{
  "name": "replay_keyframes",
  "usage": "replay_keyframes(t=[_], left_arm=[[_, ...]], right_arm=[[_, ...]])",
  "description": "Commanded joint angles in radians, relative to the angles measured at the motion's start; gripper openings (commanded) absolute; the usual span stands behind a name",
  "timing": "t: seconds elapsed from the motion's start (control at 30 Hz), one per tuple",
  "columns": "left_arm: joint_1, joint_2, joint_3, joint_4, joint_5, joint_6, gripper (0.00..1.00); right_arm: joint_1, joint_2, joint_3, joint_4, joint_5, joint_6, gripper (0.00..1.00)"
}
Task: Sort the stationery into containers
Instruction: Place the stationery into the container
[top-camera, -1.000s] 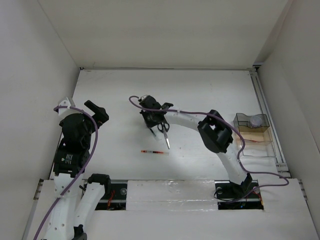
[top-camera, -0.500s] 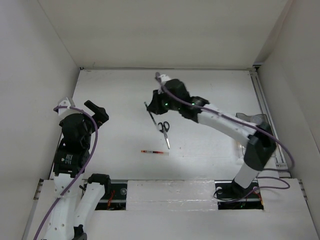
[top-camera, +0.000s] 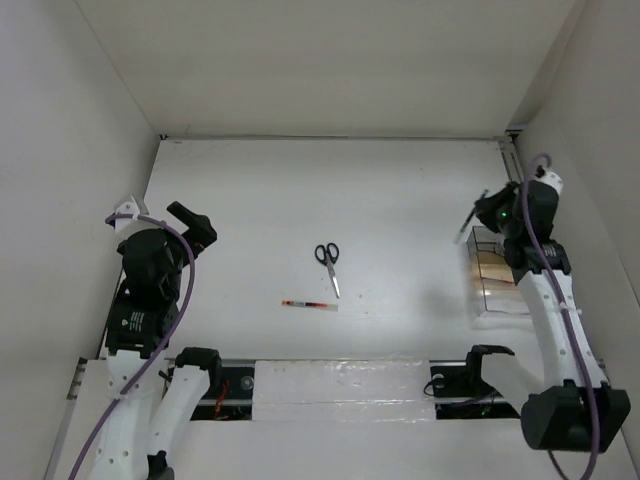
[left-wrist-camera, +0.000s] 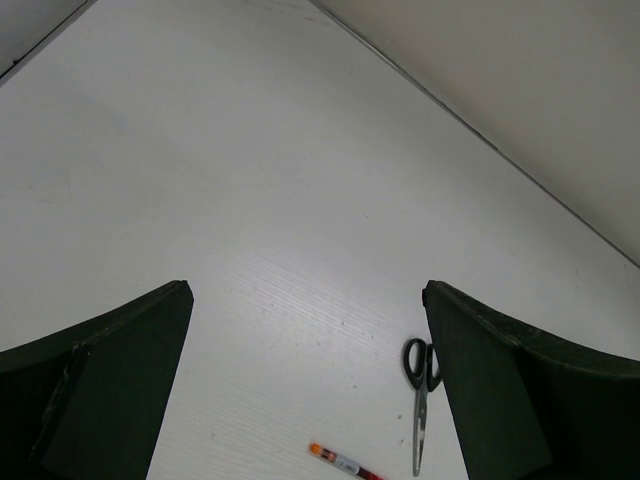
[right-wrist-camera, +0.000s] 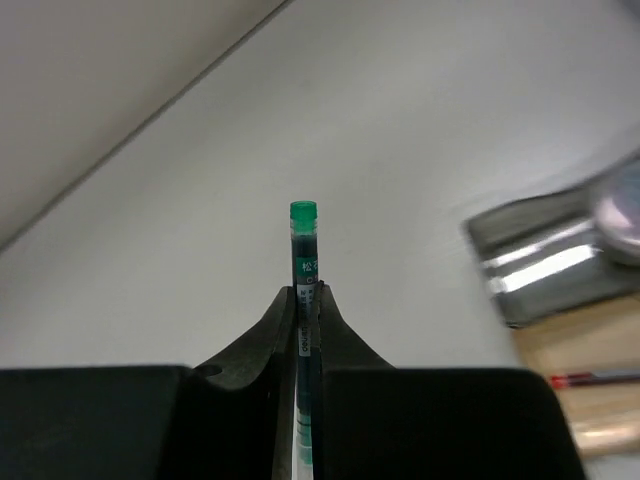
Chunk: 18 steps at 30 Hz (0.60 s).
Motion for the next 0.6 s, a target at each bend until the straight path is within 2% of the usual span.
replay_keyframes(t=[0.0, 0.03, 0.17, 0.27, 0.57], left_arm=[[0.001, -0.013, -0.004, 0.021, -0.002, -0.007, 1.0], [0.001, -0.023, -0.004, 0.021, -0.002, -0.007, 1.0], [0.001, -0.033, -0.004, 0.021, -0.002, -0.007, 1.0], [0.001, -0.033, -0.004, 0.021, 0.007, -0.007, 1.0], [0.001, -0.022, -0.004, 0.021, 0.016, 0.002, 1.0]], right_arm=[[-0.143, -0.087, -0.014, -0.062, 0.09, 0.111, 0.0], [-0.219, -0.099, -0.026, -0.111, 0.09, 0.145, 0.0], [-0.386, -0.137, -0.119, -0.135, 0.077, 0.243, 0.0], [-0.422, -0.161, -0.161, -0.136, 0.133, 0.315, 0.0], [-0.422, -0.173, -0.227, -0.158, 0.254, 0.447, 0.0]])
